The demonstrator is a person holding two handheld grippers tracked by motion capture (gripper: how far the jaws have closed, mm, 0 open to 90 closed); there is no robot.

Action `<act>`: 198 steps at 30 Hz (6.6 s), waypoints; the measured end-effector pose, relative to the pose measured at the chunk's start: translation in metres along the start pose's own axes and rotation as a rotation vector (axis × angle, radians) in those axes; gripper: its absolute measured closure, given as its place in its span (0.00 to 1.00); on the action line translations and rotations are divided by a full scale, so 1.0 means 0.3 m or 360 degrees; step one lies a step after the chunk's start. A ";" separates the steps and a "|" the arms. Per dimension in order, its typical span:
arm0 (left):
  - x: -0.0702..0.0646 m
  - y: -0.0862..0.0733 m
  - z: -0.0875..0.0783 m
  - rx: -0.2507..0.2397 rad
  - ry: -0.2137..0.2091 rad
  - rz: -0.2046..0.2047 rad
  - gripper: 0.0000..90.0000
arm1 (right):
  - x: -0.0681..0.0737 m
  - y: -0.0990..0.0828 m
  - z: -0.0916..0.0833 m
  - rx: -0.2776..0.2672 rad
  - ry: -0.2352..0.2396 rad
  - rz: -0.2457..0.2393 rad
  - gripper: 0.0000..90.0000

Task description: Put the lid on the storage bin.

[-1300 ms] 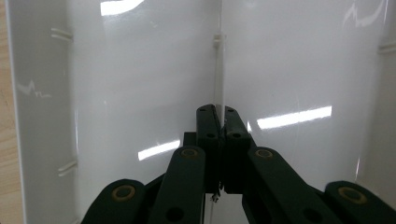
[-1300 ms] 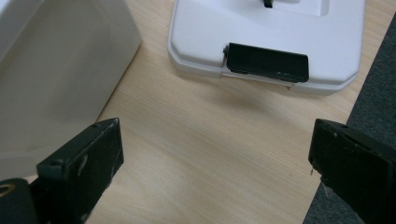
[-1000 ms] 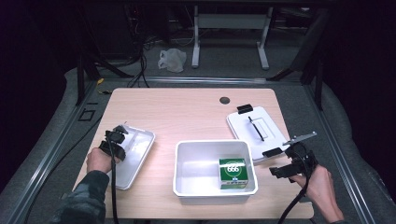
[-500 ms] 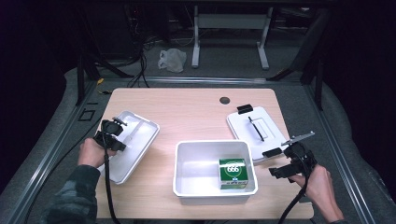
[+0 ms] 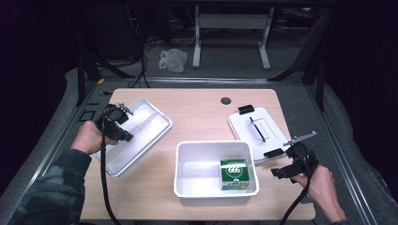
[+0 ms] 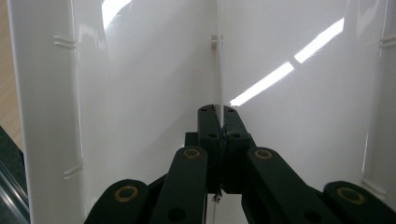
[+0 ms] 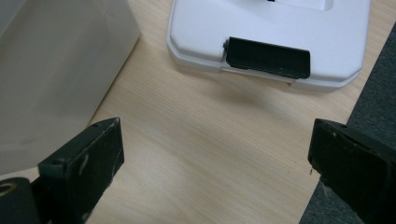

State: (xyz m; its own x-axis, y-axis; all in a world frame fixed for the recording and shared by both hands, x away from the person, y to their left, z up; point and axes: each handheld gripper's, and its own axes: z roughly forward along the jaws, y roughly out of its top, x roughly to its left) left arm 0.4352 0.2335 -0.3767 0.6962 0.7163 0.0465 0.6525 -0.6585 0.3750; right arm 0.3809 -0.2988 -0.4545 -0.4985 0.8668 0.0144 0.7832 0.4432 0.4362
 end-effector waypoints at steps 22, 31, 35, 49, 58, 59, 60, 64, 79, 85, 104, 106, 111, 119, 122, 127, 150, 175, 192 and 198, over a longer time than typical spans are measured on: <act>-0.369 0.262 -0.021 0.0006 -0.0117 0.0705 0.99 | -0.017 -0.008 0.007 0.0026 -0.0009 0.0027 0.04; -0.508 0.342 0.050 0.0093 -0.0168 0.0942 0.99 | -0.017 -0.011 0.016 0.0048 -0.0014 0.0031 0.04; -0.568 0.373 0.076 0.0097 -0.0198 0.1023 0.99 | -0.013 -0.009 0.016 0.0051 -0.0012 0.0020 0.04; -0.692 0.421 0.179 0.0150 -0.0264 0.1152 0.99 | -0.012 -0.012 0.024 0.0075 -0.0004 0.0009 0.04; -0.712 0.420 0.226 0.0170 -0.0281 0.1163 0.99 | -0.010 -0.011 0.022 0.0074 -0.0006 0.0002 0.04; -0.713 0.421 0.230 0.0167 -0.0275 0.1159 0.99 | -0.009 -0.011 0.022 0.0074 -0.0006 -0.0001 0.04; -0.714 0.420 0.233 0.0170 -0.0271 0.1159 0.99 | -0.009 -0.011 0.023 0.0074 -0.0007 -0.0002 0.04; -0.714 0.416 0.248 0.0182 -0.0267 0.1145 0.99 | -0.009 -0.011 0.025 0.0079 -0.0001 -0.0002 0.04; -0.711 0.411 0.281 0.0194 -0.0287 0.1108 0.98 | -0.007 -0.010 0.028 0.0088 -0.0003 -0.0005 0.04; -0.683 0.411 0.263 0.0161 -0.0278 0.0942 0.79 | -0.005 -0.009 0.027 0.0087 0.0002 -0.0008 0.04; -0.348 0.145 0.081 -0.0012 0.0032 0.0190 0.07 | -0.011 0.011 0.039 0.0119 -0.0039 -0.0009 0.05; -0.321 0.101 0.081 -0.0015 0.0068 0.0130 0.04 | -0.013 0.022 0.046 0.0136 -0.0055 -0.0020 0.05; -0.259 -0.019 0.105 -0.0035 0.0102 -0.0063 0.00 | -0.020 0.054 0.053 0.0150 -0.0078 -0.0033 0.05; -0.214 -0.173 0.189 -0.0040 0.0101 -0.0261 0.00 | -0.030 0.133 0.083 0.0185 -0.0096 -0.0064 0.04; -0.220 -0.191 0.202 -0.0020 0.0107 -0.0269 0.00 | -0.036 0.170 0.098 0.0191 -0.0101 -0.0069 0.04; -0.224 -0.196 0.218 0.0002 0.0118 -0.0278 0.00 | -0.059 0.234 0.127 0.0196 -0.0100 -0.0067 0.04; -0.204 -0.197 0.250 0.0032 0.0125 -0.0306 0.01 | -0.110 0.475 0.326 0.0332 -0.0159 0.0010 0.49; -0.194 -0.205 0.272 0.0076 0.0130 -0.0301 0.02 | -0.143 0.477 0.376 0.0370 -0.0260 0.0130 0.94; -0.180 -0.213 0.278 0.0079 0.0129 -0.0328 0.00 | -0.202 0.478 0.203 0.0236 -0.0211 0.0086 0.95; -0.170 -0.221 0.286 0.0095 0.0126 -0.0347 0.00 | -0.226 0.474 0.105 0.0186 -0.0226 0.0057 0.95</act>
State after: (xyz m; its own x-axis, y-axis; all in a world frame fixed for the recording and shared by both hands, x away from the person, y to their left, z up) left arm 0.3822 0.2208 -0.4834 0.5129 0.8573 0.0440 0.8029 -0.4972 0.3287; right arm 0.5377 -0.2874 -0.4217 -0.4186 0.9024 -0.1026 0.8415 0.4279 0.3300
